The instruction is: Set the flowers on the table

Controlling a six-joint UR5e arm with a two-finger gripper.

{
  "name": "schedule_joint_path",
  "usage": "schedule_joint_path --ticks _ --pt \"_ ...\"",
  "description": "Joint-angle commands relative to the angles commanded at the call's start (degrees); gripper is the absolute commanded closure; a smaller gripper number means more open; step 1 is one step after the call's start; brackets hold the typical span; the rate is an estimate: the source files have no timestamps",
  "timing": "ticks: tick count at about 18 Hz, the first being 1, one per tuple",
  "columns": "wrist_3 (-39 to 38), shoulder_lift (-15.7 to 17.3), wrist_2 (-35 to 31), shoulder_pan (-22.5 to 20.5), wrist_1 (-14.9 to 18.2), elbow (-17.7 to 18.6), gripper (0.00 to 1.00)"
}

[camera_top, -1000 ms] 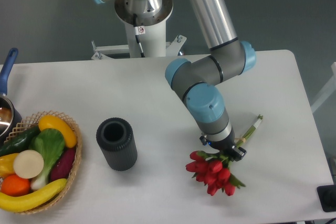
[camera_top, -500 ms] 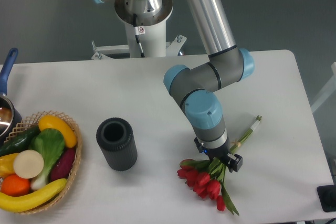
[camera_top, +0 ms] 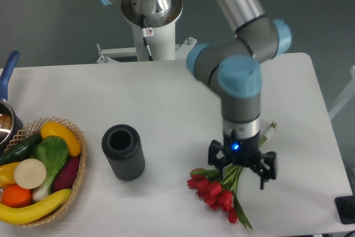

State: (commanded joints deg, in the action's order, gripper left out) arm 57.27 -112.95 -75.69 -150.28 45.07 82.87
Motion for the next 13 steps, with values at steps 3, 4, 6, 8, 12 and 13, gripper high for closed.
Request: schedule_joint_path --ticks 3,4,6,8,12,13 --pt "9.68 3.35 2.12 -4.14 5.98 0.18 0.00" --pt "11.70 4.22 2.56 -5.36 7.56 0.18 0.00" --pt "16.79 5.63 3.35 -7.74 10.02 0.62 0.00" --pt "22.94 6.86 5.72 -10.55 12.83 1.15 0.00" --pt "34.81 9.59 5.90 -13.81 17.06 3.34 0.00" --pt "36.58 10.20 5.90 -14.60 17.76 4.04 0.00"
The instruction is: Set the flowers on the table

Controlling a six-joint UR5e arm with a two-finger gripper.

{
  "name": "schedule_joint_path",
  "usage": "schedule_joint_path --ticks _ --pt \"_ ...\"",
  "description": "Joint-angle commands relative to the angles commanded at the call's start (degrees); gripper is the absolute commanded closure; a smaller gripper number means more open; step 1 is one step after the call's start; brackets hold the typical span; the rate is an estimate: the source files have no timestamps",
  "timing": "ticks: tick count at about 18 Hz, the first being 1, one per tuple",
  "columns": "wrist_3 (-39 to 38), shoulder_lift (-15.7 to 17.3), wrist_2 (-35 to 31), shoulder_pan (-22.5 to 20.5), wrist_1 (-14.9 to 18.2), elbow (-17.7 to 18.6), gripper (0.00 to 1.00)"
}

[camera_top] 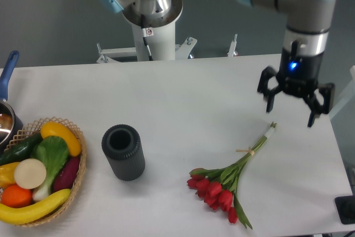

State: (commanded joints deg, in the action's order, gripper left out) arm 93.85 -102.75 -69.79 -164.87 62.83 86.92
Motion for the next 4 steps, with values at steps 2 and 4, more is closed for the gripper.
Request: schedule_joint_path --ticks 2,4 --pt "1.59 0.79 -0.09 -0.71 0.36 1.14 0.00" --pt "1.69 1.06 -0.09 -1.24 0.36 1.15 0.00"
